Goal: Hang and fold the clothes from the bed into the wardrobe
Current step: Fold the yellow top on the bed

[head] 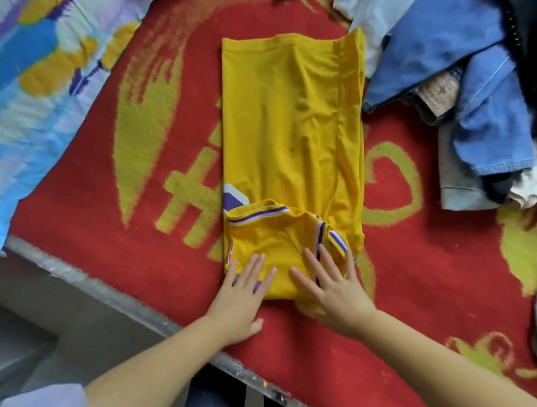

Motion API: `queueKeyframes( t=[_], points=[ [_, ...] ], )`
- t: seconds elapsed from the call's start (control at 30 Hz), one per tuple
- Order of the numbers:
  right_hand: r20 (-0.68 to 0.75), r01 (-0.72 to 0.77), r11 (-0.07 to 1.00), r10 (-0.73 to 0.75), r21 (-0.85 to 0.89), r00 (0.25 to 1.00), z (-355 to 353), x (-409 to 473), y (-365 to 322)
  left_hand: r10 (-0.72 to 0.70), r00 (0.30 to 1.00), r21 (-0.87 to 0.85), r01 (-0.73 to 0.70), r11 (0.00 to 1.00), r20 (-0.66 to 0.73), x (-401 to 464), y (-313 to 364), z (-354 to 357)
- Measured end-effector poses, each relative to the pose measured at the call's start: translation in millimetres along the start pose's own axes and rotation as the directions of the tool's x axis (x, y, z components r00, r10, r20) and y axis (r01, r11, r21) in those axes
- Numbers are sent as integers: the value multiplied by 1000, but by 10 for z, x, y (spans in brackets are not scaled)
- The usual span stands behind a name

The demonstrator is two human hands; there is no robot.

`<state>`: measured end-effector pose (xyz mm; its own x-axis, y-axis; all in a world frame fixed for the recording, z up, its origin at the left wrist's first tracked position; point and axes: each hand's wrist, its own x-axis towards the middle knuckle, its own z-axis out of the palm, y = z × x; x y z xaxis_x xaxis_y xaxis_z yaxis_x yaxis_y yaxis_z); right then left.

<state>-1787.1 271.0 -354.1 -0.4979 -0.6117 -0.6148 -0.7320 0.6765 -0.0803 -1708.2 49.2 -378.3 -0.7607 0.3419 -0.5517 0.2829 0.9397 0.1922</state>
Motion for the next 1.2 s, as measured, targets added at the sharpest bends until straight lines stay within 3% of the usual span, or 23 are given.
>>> queueKeyframes(
  t=[0.13,0.2,0.33,0.43,0.47,0.53,0.63,0.7,0.77,0.83,0.9,0.97,1.03,1.2],
  points=[
    [18,-93,993,94,-72,995,-4,184,176,-145,986,49,142,989,80,178,51,-27],
    [-1,-56,995,56,-81,998,-79,235,182,-169,984,46,167,985,51,260,59,-90],
    [113,-40,996,31,75,993,-292,234,186,-119,983,-38,126,991,137,255,-32,-226],
    [241,-5,941,-82,340,967,-436,165,214,-19,925,-273,132,953,379,111,-62,-553],
    [286,-3,900,-135,435,949,-469,126,228,39,875,-402,182,897,482,61,-109,-643],
    [424,-73,830,-205,554,882,-546,46,261,198,803,-607,238,758,562,-14,-266,-731],
    [485,-243,709,-159,663,860,-662,87,468,208,814,-738,343,581,542,-13,-566,-872],
    [412,-335,560,-13,758,911,-696,220,649,42,880,-801,411,436,474,125,-747,-919],
    [290,-364,427,230,828,929,-666,405,767,-217,908,-887,404,225,359,320,-881,-905],
    [206,-368,302,456,879,866,-620,566,742,-444,849,-941,338,35,288,508,-945,-793],
    [147,-394,331,576,858,804,-568,663,623,-627,722,-946,315,-80,294,635,-901,-640],
    [43,-465,574,598,674,801,-500,651,462,-743,625,-935,355,-3,240,659,-800,-525],
    [-14,-470,729,549,497,836,-429,585,359,-781,606,-907,399,137,149,615,-663,-443],
    [-158,-385,795,504,468,849,-381,563,556,-823,560,-920,265,290,-98,602,-618,-463]
  ],
)
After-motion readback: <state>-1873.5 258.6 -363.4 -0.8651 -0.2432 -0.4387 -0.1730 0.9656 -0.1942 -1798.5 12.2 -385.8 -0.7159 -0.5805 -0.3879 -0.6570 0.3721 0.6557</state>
